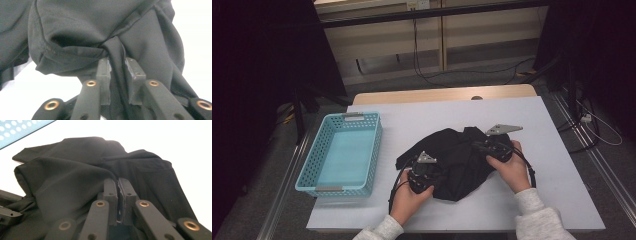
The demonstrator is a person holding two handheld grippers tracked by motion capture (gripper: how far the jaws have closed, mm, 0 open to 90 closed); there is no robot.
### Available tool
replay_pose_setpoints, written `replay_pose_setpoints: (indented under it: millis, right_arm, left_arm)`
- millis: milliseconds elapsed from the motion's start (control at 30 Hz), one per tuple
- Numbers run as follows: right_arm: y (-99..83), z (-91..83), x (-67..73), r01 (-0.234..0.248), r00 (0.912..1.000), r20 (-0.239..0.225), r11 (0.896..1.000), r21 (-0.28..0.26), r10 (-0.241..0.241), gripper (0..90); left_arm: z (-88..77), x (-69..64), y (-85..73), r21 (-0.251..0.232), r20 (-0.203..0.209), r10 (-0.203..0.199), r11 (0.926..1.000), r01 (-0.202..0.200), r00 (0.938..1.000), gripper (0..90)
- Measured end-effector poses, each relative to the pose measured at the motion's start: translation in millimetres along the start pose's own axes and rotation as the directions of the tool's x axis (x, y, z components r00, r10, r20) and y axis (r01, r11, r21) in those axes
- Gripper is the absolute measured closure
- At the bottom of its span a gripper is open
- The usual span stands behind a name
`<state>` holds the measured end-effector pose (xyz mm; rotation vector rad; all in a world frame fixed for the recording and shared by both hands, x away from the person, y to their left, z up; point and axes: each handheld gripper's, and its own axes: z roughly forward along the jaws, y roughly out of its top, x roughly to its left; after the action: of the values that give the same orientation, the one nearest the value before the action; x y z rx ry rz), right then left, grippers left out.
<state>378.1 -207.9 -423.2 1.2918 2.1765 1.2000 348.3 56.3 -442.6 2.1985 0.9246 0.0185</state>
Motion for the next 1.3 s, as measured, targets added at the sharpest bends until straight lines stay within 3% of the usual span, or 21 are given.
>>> replay_pose_setpoints:
  millis: [100,267,567,700,800,900,1000,1133,1267,1300]
  right_arm:
    - [0.2,-1.0,-1.1,-0.003,1.0,0.004,1.0,-0.004,0.003,86.5]
    - [1.5,-4.8,-2.0,-0.006,1.0,0.008,1.0,-0.017,0.006,86.7]
    - [7.6,-14.8,-1.2,-0.031,0.9995,-0.002,0.998,-0.055,0.031,87.1]
    - [10.8,-18.2,1.0,-0.038,0.9992,-0.016,0.997,-0.065,0.037,87.3]
    - [15.0,-22.6,2.7,-0.067,0.9965,-0.057,0.993,-0.093,0.062,87.5]
    - [19.6,-26.6,6.1,-0.067,0.9958,-0.069,0.993,-0.1,0.06,87.5]
    - [22.1,-28.9,8.4,-0.081,0.9939,-0.083,0.992,-0.096,0.073,87.4]
    - [22.2,-26.0,9.5,-0.072,0.9954,-0.07,0.994,-0.083,0.066,86.6]
    - [14.5,-11.9,5.9,-0.04,0.9983,-0.045,0.997,-0.073,0.037,80.3]
    - [12.3,-8.2,5.0,-0.03,0.9988,-0.04,0.997,-0.065,0.028,79.2]
  left_arm:
    - [-7.6,1.4,2.7,0.0,0.016,0.0,1.0,0.0,0.9999,78.9]
    - [-31.4,13.3,8.4,-0.05,0.027,-0.027,0.9983,0.029,0.9993,81.2]
    - [-70.0,43.5,12.2,-0.157,0.018,-0.108,0.9816,0.109,0.994,81.9]
    - [-88.5,57.1,13.7,-0.207,0.008,-0.136,0.9692,0.134,0.9907,82.0]
    - [-102.7,65.6,15.1,-0.252,0.021,-0.16,0.9542,0.161,0.9868,82.0]
    - [-114.5,71.2,16.2,-0.294,0.018,-0.179,0.9395,0.176,0.9837,82.1]
    - [-120.3,75.9,15.0,-0.307,0.021,-0.191,0.9328,0.188,0.9813,82.1]
    - [-114.6,78.8,13.2,-0.294,0.011,-0.197,0.9363,0.192,0.9802,82.1]
    - [-104.2,80.2,10.9,-0.255,-0.012,-0.196,0.9487,0.187,0.9805,82.1]
    - [-101.3,80.7,10.1,-0.254,-0.012,-0.204,0.9475,0.195,0.9789,82.0]
